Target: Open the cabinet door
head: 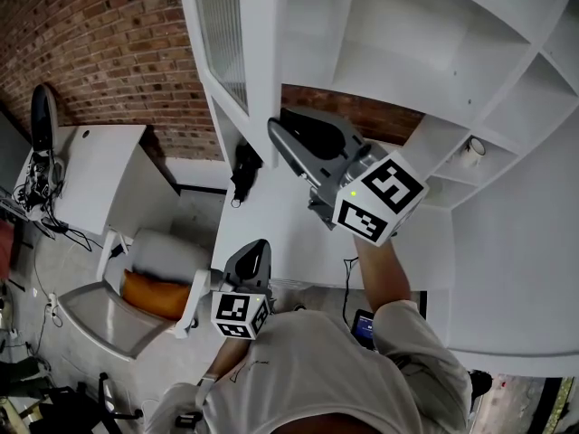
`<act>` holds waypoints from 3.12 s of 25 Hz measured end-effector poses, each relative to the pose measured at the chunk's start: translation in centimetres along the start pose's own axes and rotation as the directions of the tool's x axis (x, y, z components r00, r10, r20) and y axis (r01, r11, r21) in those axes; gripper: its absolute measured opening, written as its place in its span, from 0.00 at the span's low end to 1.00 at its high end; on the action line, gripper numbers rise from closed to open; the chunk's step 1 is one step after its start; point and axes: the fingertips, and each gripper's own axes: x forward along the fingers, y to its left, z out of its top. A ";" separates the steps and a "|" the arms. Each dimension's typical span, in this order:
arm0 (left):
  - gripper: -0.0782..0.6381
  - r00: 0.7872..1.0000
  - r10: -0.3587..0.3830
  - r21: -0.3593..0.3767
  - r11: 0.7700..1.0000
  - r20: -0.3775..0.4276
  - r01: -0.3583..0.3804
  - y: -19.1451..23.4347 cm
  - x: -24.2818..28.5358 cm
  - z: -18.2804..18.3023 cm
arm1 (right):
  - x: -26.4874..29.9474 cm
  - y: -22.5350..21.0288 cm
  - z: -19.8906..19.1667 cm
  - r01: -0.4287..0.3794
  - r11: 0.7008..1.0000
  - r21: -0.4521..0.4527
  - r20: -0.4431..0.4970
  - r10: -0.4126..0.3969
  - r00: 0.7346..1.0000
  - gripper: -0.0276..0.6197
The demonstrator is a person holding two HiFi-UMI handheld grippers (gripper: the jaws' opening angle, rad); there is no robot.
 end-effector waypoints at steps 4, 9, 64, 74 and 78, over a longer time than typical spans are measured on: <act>0.13 1.000 0.009 -0.003 1.000 0.002 -0.009 0.2 -0.1 0.1 | 0.5 1.3 0.1 -0.046 0.999 -0.012 0.003 0.046 0.999 0.14; 0.13 1.000 0.028 -0.007 1.000 0.006 -0.028 0.7 -0.5 0.1 | 1.1 2.5 0.1 -0.088 0.996 -0.011 0.015 0.088 0.996 0.14; 0.13 0.983 0.184 -0.029 0.983 0.027 -0.183 5.5 -4.1 0.0 | 7.3 9.8 -0.6 -0.282 0.959 -0.025 0.064 0.283 0.957 0.12; 0.13 0.977 0.209 -0.042 0.977 0.037 -0.207 6.9 -5.3 0.2 | 9.3 11.6 -0.6 -0.315 0.948 -0.044 0.054 0.317 0.947 0.11; 0.13 0.975 0.220 -0.048 0.975 0.040 -0.218 7.6 -5.6 0.3 | 10.5 12.4 -0.8 -0.324 0.943 -0.080 0.035 0.327 0.944 0.11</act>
